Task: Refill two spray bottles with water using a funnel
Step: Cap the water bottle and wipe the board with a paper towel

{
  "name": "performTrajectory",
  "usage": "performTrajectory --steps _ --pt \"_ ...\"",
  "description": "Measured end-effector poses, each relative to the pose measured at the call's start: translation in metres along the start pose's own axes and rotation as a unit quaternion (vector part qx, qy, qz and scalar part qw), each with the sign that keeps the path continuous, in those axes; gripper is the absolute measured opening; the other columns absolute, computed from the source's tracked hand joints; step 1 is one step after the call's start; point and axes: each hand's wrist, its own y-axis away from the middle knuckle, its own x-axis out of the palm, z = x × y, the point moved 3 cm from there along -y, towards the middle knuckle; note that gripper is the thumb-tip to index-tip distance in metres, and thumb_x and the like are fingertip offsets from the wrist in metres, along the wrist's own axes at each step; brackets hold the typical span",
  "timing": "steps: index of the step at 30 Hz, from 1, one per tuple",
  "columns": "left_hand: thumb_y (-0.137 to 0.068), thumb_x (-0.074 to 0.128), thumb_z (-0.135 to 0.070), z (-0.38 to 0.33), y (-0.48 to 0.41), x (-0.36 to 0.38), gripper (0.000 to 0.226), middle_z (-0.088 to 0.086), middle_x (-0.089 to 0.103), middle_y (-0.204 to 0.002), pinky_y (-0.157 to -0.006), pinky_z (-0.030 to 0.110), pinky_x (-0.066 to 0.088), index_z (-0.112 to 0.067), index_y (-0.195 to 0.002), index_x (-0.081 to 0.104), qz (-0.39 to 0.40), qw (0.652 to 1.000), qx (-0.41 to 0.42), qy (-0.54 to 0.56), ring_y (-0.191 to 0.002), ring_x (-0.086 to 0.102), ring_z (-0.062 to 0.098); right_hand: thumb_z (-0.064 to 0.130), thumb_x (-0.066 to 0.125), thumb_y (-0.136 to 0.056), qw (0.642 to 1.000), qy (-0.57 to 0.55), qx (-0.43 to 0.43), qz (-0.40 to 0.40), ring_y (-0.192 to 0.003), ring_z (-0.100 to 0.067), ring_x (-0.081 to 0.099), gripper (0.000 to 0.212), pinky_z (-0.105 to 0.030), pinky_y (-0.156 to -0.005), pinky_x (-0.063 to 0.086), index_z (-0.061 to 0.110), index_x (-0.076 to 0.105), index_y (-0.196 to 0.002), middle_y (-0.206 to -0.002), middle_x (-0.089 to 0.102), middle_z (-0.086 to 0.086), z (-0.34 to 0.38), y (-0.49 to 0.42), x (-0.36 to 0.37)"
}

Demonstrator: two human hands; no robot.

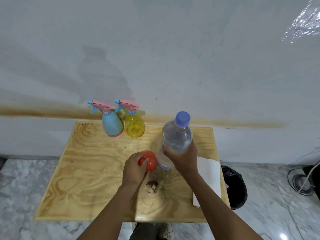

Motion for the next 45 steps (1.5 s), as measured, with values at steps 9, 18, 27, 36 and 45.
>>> performTrajectory --steps 9,18,27,36,45 --pt "-0.094 0.065 -0.021 -0.048 -0.077 0.016 0.027 0.007 0.067 -0.118 -0.088 0.026 0.043 -0.012 -0.118 0.070 -0.014 1.000 -0.007 -0.017 -0.108 0.061 0.025 0.040 0.087 -0.059 1.000 -0.012 -0.007 -0.016 -0.095 -0.006 0.067 0.066 -0.029 -0.084 0.056 0.023 0.061 -0.118 -0.100 0.069 0.016 0.019 -0.059 -0.017" --pt "-0.095 0.062 -0.019 -0.057 -0.131 0.054 0.027 0.005 0.065 -0.121 -0.089 0.026 0.044 -0.015 -0.121 0.068 -0.010 0.999 -0.029 -0.012 -0.111 0.060 0.023 0.037 0.091 -0.061 1.000 0.004 -0.011 -0.028 -0.099 -0.002 0.064 0.071 -0.020 -0.086 0.052 0.023 0.058 -0.123 -0.108 0.067 0.014 -0.002 -0.120 -0.007" --pt "-0.097 0.057 -0.023 -0.042 -0.134 0.063 0.027 0.007 0.066 -0.116 -0.087 0.033 0.049 -0.016 -0.120 0.068 -0.025 0.999 -0.028 -0.028 -0.107 0.061 0.025 0.037 0.091 -0.064 0.997 -0.036 0.010 -0.062 -0.102 -0.003 0.063 0.076 -0.006 -0.082 0.045 0.023 0.055 -0.130 -0.114 0.067 0.011 -0.008 -0.138 0.001" --pt "-0.097 0.058 -0.024 -0.039 -0.131 0.062 0.026 0.005 0.067 -0.114 -0.089 0.032 0.050 -0.015 -0.119 0.068 -0.023 0.999 -0.023 -0.014 -0.106 0.061 0.024 0.038 0.090 -0.066 0.999 -0.032 0.004 -0.042 -0.108 -0.004 0.060 0.080 -0.004 -0.086 0.043 0.022 0.050 -0.133 -0.120 0.062 0.008 -0.009 -0.138 0.005" --pt "-0.092 0.058 -0.033 -0.038 -0.113 0.060 0.061 0.003 0.052 -0.140 -0.104 0.039 0.047 -0.015 -0.146 0.038 0.030 0.999 -0.027 0.013 -0.127 0.052 0.022 0.059 0.083 -0.066 0.997 0.070 0.012 -0.012 -0.117 -0.013 0.053 0.096 -0.031 -0.094 0.049 0.020 0.038 -0.141 -0.128 0.051 0.001 -0.014 -0.135 0.002"
